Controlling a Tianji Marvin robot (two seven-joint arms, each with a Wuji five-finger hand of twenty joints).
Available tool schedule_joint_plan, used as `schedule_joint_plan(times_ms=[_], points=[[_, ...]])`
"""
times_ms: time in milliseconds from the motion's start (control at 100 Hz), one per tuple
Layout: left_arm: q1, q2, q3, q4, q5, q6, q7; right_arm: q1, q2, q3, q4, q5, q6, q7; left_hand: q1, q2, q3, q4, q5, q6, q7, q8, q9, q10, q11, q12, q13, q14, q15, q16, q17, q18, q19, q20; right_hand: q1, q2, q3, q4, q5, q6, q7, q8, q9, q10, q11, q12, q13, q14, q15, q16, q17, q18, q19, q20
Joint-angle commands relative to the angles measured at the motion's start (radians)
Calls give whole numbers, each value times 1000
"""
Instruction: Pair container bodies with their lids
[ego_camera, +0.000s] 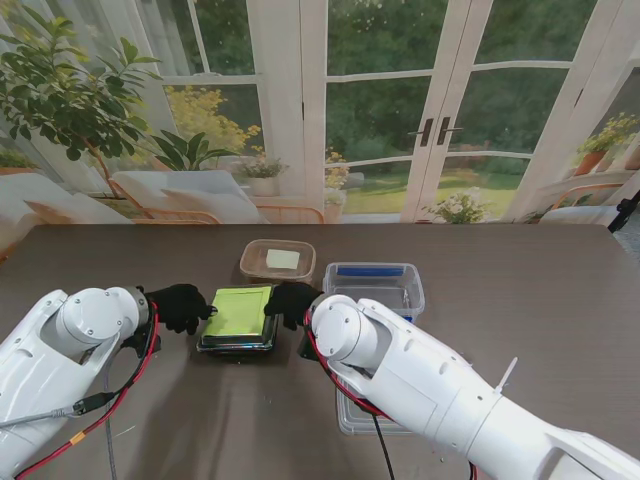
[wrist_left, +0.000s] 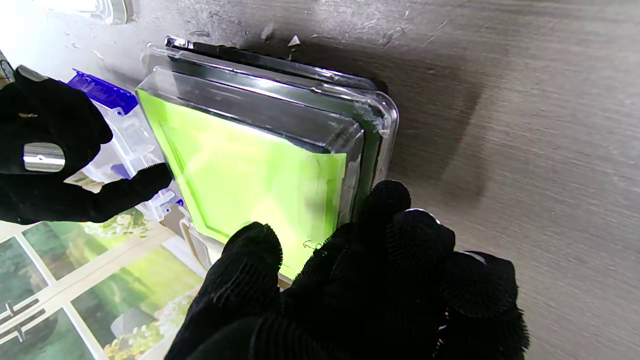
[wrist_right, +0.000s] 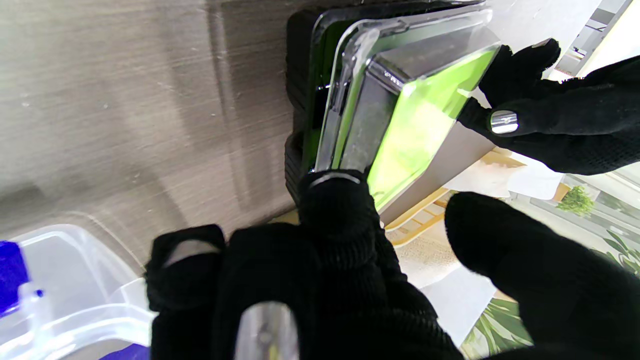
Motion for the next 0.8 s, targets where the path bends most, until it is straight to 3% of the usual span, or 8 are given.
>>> schedule_joint_plan(times_ms=[0, 790], points=[[-8, -8, 4, 2, -11, -4, -24, -4, -8, -2, 2, 1, -5, 15, 48, 49, -18, 25, 10, -71, -12, -1, -15, 34, -13, -14, -8, 50, -10, -2, -18, -50, -4, -1, -2, 8, 17, 11, 3, -119, -34, -28, 86, 74, 8, 0, 7, -37, 73, 5, 439, 24, 101, 11], [8, 3, -9, -19, 23, -1, -57, -14, 1, 10, 20, -8, -5, 18, 41, 53, -23, 25, 4, -73, -15, -2, -16, 32, -20, -27, -8, 47, -12, -3, -15, -51, -2, -1, -4, 9, 14, 11, 1, -109, -27, -25, 89, 73, 7, -1, 8, -39, 74, 6, 440, 22, 103, 12]])
